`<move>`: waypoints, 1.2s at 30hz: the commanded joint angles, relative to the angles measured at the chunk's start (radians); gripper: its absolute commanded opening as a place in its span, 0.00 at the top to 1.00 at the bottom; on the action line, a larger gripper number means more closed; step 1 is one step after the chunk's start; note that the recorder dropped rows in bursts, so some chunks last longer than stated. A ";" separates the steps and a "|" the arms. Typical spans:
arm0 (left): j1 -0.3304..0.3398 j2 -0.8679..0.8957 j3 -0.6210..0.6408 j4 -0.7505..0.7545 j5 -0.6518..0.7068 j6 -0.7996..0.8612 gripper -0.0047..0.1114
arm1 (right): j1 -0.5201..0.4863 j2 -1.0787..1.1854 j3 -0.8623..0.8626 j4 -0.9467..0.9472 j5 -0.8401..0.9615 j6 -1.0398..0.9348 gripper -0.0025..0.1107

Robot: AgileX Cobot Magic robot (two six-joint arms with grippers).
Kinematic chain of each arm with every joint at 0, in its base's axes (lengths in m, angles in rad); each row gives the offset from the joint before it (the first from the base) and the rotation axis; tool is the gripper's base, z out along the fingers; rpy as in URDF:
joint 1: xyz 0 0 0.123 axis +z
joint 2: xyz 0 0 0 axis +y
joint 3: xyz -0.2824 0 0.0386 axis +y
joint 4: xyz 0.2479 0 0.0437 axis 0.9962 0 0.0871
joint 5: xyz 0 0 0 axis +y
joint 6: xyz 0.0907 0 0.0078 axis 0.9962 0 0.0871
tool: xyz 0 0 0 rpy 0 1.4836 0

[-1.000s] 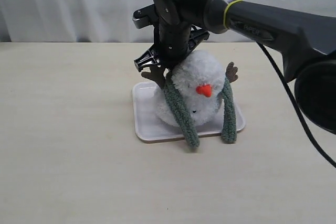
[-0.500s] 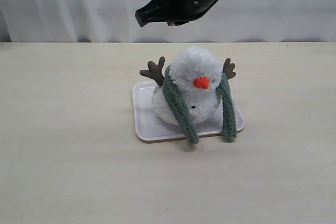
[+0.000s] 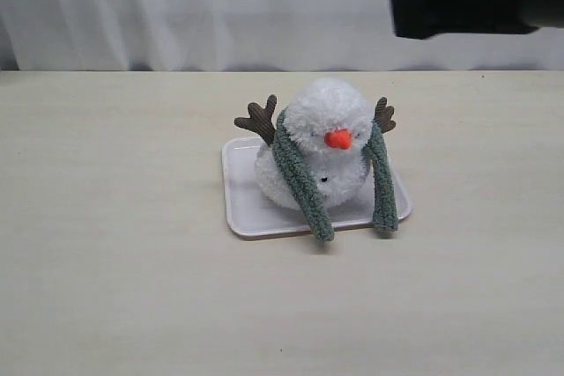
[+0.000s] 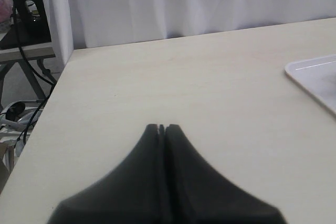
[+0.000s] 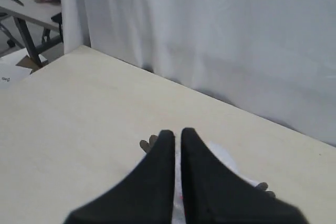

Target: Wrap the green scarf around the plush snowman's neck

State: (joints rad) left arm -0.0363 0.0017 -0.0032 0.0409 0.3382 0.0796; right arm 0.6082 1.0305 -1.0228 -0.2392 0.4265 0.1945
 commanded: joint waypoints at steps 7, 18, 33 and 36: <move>0.001 -0.002 0.003 -0.001 -0.012 0.002 0.96 | 0.000 -0.515 0.119 0.025 0.240 -0.007 0.94; 0.001 -0.002 0.003 -0.001 -0.012 0.002 0.96 | 0.000 -0.831 0.119 0.025 0.404 -0.007 0.94; 0.001 -0.002 0.003 -0.001 -0.012 0.002 0.96 | 0.000 -1.013 0.121 0.023 0.408 -0.007 0.94; 0.001 -0.002 0.003 -0.001 -0.012 0.002 0.96 | -0.005 -1.031 0.121 0.023 0.408 -0.007 0.94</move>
State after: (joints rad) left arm -0.0363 0.0017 -0.0032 0.0409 0.3382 0.0796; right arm 0.6082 0.0129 -0.9074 -0.2173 0.8276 0.1945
